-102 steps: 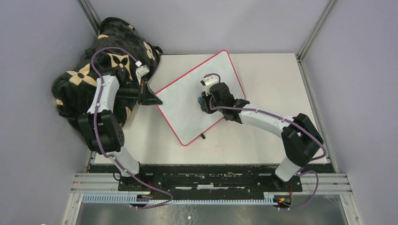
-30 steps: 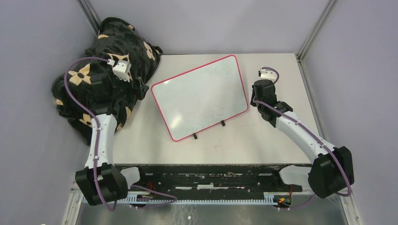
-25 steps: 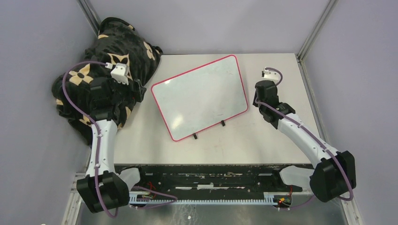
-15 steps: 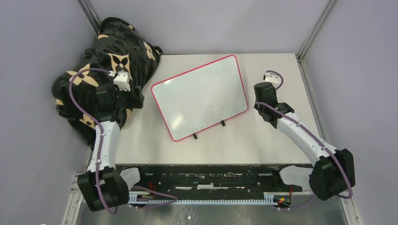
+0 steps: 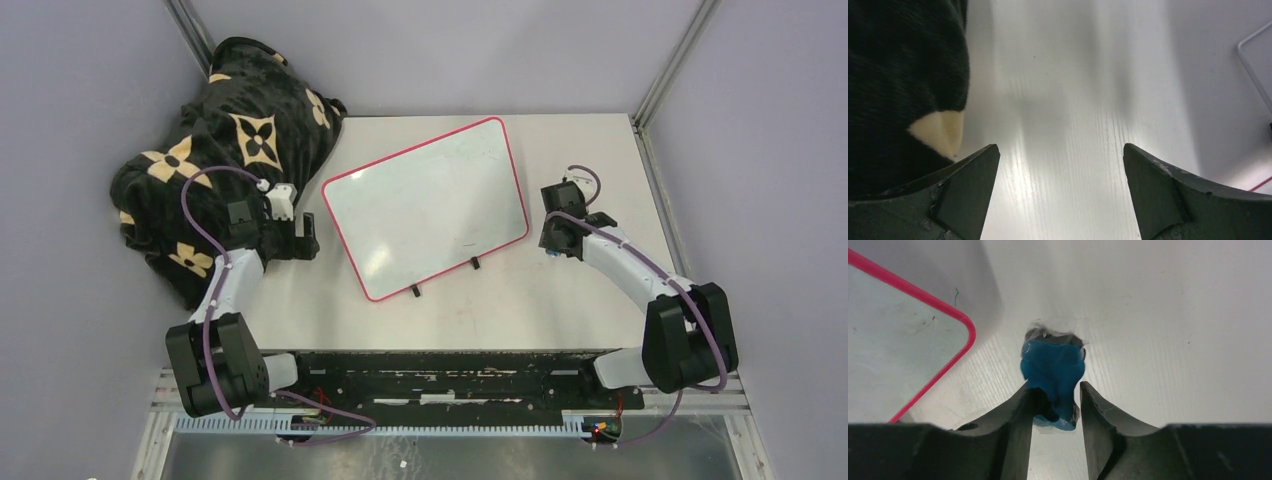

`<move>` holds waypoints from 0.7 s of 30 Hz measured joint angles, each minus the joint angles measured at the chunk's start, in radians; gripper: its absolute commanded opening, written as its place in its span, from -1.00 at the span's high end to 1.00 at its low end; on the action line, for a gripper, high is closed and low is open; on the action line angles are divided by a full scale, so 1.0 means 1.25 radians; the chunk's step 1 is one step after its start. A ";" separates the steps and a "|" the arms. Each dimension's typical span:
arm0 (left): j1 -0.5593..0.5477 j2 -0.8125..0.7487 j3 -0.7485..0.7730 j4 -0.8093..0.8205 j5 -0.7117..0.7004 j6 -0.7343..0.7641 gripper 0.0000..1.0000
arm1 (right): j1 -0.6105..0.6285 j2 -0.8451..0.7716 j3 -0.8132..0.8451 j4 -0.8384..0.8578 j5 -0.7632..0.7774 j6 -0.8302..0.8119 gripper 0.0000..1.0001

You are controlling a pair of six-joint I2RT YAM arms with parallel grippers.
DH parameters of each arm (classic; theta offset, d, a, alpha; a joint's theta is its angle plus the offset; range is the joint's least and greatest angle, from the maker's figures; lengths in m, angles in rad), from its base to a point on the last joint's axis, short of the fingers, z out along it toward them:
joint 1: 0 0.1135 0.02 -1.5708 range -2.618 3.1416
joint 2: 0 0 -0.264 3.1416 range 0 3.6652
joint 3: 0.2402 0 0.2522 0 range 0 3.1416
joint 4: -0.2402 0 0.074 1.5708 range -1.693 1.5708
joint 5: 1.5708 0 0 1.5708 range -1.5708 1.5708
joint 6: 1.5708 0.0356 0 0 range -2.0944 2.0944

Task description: Erase the whiteboard

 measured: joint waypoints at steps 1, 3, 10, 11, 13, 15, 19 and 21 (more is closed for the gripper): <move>0.000 0.000 -0.006 0.001 0.004 0.003 -0.98 | -0.002 0.002 -0.003 -0.002 -0.013 0.001 -0.12; 0.000 -0.003 -0.028 0.005 0.018 0.010 -0.98 | -0.002 0.002 -0.014 -0.013 -0.040 0.003 -0.15; 0.000 -0.010 -0.071 0.009 0.059 0.023 -0.98 | -0.002 -0.034 -0.046 -0.049 -0.073 0.001 -0.25; 0.000 -0.010 -0.073 0.011 0.061 0.026 -0.99 | -0.002 -0.048 -0.050 -0.054 -0.071 0.001 -0.27; 0.000 -0.013 -0.082 0.027 0.072 0.029 -0.99 | -0.002 -0.082 -0.054 -0.063 -0.059 0.001 -0.38; 0.000 -0.024 -0.094 0.041 0.078 0.031 -0.99 | -0.002 -0.107 -0.053 -0.065 -0.039 -0.001 -0.42; 0.000 -0.063 -0.127 0.077 0.081 0.031 -1.00 | -0.002 -0.122 -0.037 -0.076 0.005 -0.009 -0.43; 0.000 -0.082 -0.137 0.090 0.081 0.031 -1.00 | -0.002 -0.126 -0.034 -0.072 0.010 -0.011 -0.43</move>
